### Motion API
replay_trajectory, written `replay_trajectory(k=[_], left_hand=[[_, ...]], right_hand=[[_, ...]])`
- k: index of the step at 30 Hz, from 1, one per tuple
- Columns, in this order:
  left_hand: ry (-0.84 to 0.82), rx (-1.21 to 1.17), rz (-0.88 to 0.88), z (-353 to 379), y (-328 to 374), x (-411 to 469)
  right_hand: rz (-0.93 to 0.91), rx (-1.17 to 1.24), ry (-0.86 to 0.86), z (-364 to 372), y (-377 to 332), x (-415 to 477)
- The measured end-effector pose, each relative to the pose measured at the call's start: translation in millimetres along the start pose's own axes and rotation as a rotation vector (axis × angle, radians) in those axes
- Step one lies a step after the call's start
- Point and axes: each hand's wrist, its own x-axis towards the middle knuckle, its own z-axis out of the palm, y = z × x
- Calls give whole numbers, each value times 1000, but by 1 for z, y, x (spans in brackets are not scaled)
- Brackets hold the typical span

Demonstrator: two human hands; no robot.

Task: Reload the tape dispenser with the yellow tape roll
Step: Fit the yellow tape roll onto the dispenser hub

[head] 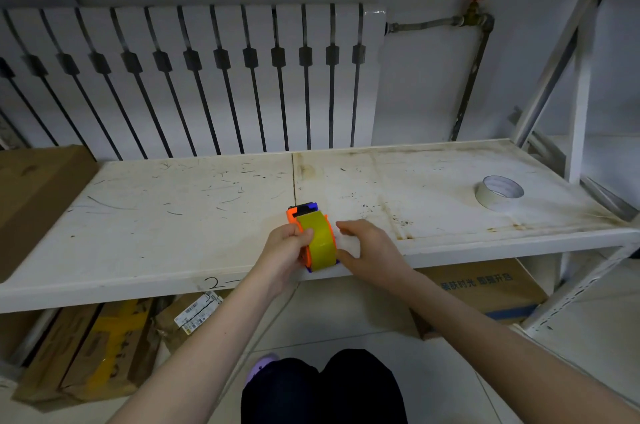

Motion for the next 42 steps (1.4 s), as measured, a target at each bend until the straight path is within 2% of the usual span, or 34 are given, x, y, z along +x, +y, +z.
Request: replay_trajectory(k=[3, 5, 8, 10, 13, 17, 21, 23, 26, 29, 31, 35, 39, 42], left_hand=[[-24, 157, 47, -1, 1, 0], [-36, 236, 55, -2, 1, 1], [-37, 262, 4, -2, 8, 1], [18, 234, -70, -2, 14, 1], [93, 151, -176, 0, 20, -1], [105, 64, -162, 8, 22, -6], [137, 11, -179, 14, 27, -5], [138, 6, -173, 15, 29, -4], [107, 10, -150, 13, 28, -5], [69, 19, -92, 9, 19, -10], [39, 26, -42, 4, 14, -12], [21, 88, -23, -1, 11, -11], [96, 24, -53, 2, 10, -4], [89, -2, -60, 6, 12, -5]], right_hand=[[-49, 62, 93, -7, -9, 7], [-52, 74, 87, -6, -14, 15], [-17, 40, -144, -3, -17, 26], [-66, 21, -215, -2, -18, 27], [-172, -36, -131, 1, -17, 23], [-298, -74, -51, 2, -16, 16], [-341, -82, -45, -1, -14, 13], [-316, -42, -42, -2, -13, 14], [-177, -3, -34, -3, -12, 19], [-23, 49, -129, -2, -11, 24], [-10, 86, -165, 1, -10, 23], [-97, 30, -114, 6, -8, 18], [-273, -69, -79, 13, -5, 15], [-289, -66, -85, 10, -2, 15]])
